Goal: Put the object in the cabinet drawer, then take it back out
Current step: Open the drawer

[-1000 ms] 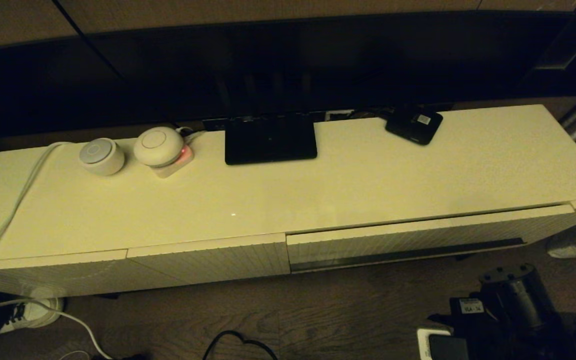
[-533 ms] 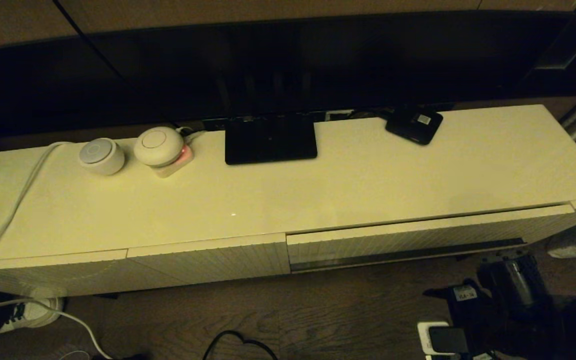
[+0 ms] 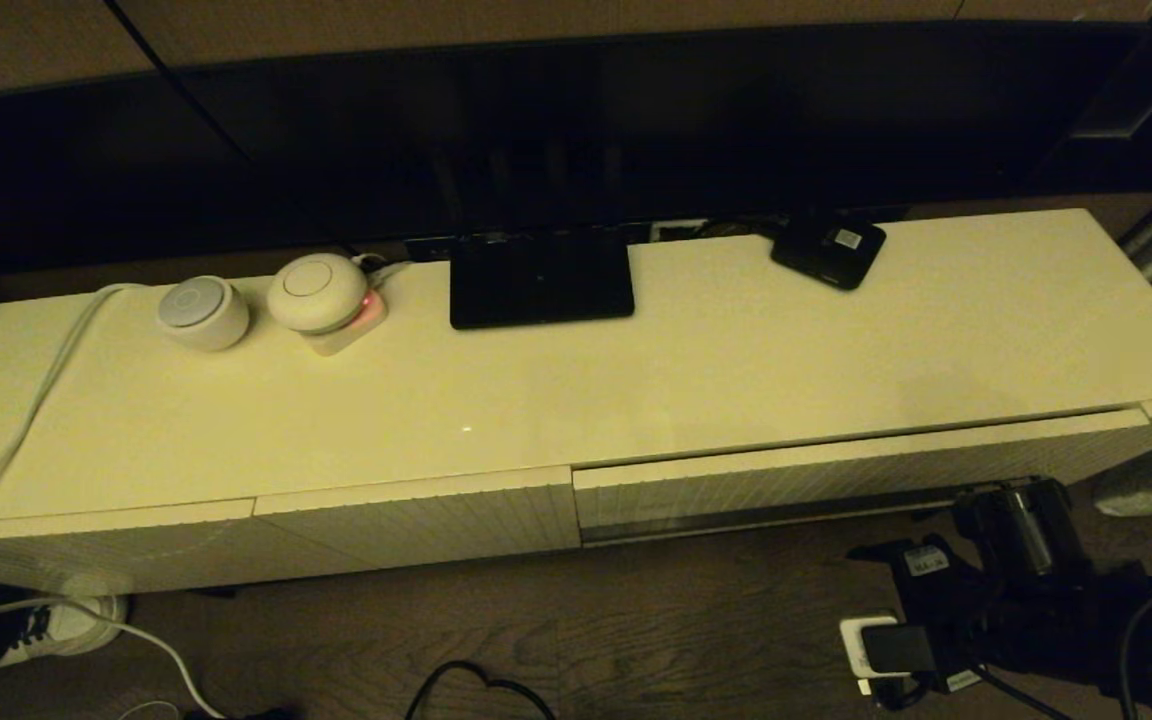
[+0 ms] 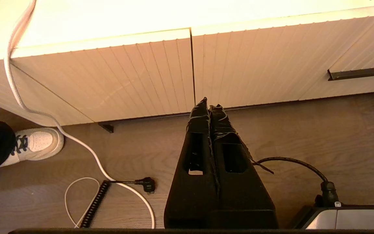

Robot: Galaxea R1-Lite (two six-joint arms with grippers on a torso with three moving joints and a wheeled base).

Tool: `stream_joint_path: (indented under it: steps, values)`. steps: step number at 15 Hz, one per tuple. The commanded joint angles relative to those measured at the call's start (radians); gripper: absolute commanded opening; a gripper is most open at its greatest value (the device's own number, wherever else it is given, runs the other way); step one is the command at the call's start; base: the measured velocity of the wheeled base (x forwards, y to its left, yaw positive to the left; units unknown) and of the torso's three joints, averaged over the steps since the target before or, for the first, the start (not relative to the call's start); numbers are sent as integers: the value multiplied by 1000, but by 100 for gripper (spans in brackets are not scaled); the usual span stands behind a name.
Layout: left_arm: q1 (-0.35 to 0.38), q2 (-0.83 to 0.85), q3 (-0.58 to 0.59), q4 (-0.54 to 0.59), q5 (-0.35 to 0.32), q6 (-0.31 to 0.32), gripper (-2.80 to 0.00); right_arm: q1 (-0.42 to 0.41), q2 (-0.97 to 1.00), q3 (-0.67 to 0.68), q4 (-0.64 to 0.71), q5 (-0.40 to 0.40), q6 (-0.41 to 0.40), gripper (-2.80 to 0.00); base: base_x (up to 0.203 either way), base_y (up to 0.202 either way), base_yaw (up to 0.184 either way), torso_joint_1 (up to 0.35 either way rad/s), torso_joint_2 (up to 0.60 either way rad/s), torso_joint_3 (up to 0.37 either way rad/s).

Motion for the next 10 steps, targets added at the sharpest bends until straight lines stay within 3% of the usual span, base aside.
stream_joint_path:
  steps: [1,10]
  values:
    - [0,0,3,0,0,0,-280,-5,36,-16,-4,0,-8,0,0,0,0,0,0,0]
    - [0,0,3,0,0,0,-280,-46,135,-110,-4,-10,2,0,0,0,0,0,0,0]
